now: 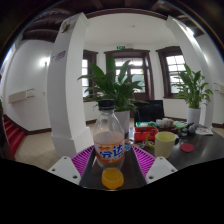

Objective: Pour water

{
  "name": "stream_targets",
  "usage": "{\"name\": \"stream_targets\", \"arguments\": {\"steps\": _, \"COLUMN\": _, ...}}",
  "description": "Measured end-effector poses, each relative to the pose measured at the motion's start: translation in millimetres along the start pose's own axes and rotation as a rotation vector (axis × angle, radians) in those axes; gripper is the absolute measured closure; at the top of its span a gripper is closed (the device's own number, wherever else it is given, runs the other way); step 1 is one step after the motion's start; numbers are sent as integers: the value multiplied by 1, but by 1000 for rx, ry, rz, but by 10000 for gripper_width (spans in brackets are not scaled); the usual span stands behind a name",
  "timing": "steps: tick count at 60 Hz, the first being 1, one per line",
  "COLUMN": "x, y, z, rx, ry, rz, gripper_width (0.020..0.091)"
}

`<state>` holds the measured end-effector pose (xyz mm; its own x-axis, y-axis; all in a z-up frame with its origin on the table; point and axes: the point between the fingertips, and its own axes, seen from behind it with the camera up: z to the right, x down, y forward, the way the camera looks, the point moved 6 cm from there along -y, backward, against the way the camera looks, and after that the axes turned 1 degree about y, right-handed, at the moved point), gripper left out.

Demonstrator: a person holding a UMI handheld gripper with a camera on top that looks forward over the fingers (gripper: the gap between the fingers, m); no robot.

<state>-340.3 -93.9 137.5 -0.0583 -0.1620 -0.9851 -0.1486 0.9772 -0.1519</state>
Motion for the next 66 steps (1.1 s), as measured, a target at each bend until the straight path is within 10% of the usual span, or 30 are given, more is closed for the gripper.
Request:
{"name": "stream_targets", "arguments": {"steps": 26, "x": -3, "y": 33, "z": -7, "rx": 93, "ry": -5, "rz": 24, "gripper_width": 730}}
{"name": "stream_targets", "arguments": {"steps": 66, "x": -28, "y": 64, "z": 41, "rx": 7, "ry": 828, "rz": -16, "gripper_width": 734}}
